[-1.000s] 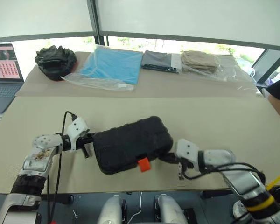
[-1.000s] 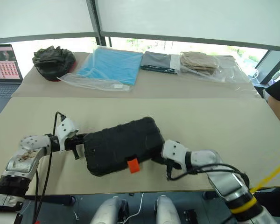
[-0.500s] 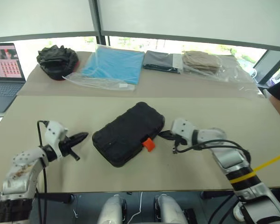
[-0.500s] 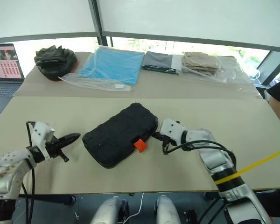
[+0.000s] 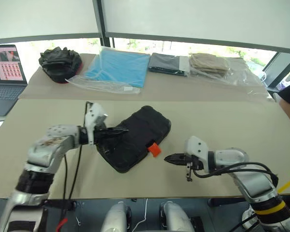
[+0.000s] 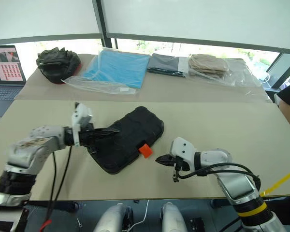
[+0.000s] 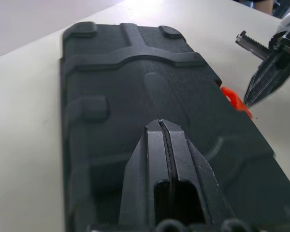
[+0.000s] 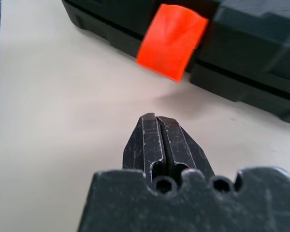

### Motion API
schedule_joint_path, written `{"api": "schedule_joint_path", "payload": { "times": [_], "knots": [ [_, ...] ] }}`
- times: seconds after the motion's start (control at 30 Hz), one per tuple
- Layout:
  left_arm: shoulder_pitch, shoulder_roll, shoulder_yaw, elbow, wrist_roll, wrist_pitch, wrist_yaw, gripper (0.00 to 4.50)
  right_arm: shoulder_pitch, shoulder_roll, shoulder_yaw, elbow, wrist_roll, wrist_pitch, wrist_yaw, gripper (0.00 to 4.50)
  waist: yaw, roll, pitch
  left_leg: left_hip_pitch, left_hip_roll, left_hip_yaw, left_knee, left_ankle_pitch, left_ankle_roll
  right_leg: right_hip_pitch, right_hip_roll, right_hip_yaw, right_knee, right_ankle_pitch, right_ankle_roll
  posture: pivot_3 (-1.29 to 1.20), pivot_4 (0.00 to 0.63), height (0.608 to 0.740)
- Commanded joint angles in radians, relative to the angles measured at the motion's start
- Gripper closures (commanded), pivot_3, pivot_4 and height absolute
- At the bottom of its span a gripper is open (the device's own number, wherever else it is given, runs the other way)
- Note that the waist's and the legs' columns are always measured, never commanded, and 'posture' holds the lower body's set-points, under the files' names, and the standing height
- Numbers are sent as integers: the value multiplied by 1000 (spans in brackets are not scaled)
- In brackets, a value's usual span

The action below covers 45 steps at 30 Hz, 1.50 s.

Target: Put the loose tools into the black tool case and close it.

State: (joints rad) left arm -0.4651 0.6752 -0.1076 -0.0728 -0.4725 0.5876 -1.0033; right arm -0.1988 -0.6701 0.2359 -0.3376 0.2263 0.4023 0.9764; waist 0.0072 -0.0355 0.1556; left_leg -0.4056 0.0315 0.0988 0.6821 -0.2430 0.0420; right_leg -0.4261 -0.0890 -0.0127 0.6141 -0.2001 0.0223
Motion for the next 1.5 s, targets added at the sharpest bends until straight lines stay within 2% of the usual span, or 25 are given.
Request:
{"api": "schedule_joint_path", "payload": {
  "times": [0.03, 0.23, 1.0, 1.1, 1.33, 1.5],
  "knots": [
    [-38, -17, -42, 35, 66, -66, -14, 4483, -31, 11, 7, -16, -12, -3, -15, 4500, -1, 0, 0, 0, 0, 0, 0, 0, 0, 0, 0, 0, 0, 0, 0, 0, 150, 740],
    [-56, -50, -87, 58, 131, -76, 2, 4483, -56, 44, 22, -16, 1, 26, -33, 4500, 3, 0, 0, 0, 0, -1, 0, 0, 0, 1, 0, 0, 0, -1, 1, 0, 150, 740],
    [-19, -49, -78, 72, 158, -88, -13, 4483, -176, 93, 98, 113, -59, -12, -3, 4500, 2, 0, 0, 1, 0, -2, 1, 0, 0, 1, 0, 0, 1, -1, 1, 0, 150, 740],
    [-15, -50, -79, 78, 163, -94, -15, 4483, -157, 88, 84, 94, -53, 4, -4, 4500, 2, 0, 0, 1, 0, -2, 1, 0, 0, 1, 0, 0, 1, 0, 1, 0, 150, 740],
    [-6, -46, -82, 91, 168, -109, -24, 4483, -60, 3, 25, -14, -5, 51, 16, 4500, 3, 0, 0, 1, 0, -2, 1, 0, 0, 2, -1, 0, 0, -1, 1, 0, 150, 740],
    [-9, -51, -85, 111, 177, -120, -32, 4483, -59, -2, 2, -67, 36, 94, 14, 4500, 2, 1, -1, 2, 1, -2, 1, 0, 0, 2, 0, 0, 1, -1, 1, 0, 150, 740]
  ]
}}
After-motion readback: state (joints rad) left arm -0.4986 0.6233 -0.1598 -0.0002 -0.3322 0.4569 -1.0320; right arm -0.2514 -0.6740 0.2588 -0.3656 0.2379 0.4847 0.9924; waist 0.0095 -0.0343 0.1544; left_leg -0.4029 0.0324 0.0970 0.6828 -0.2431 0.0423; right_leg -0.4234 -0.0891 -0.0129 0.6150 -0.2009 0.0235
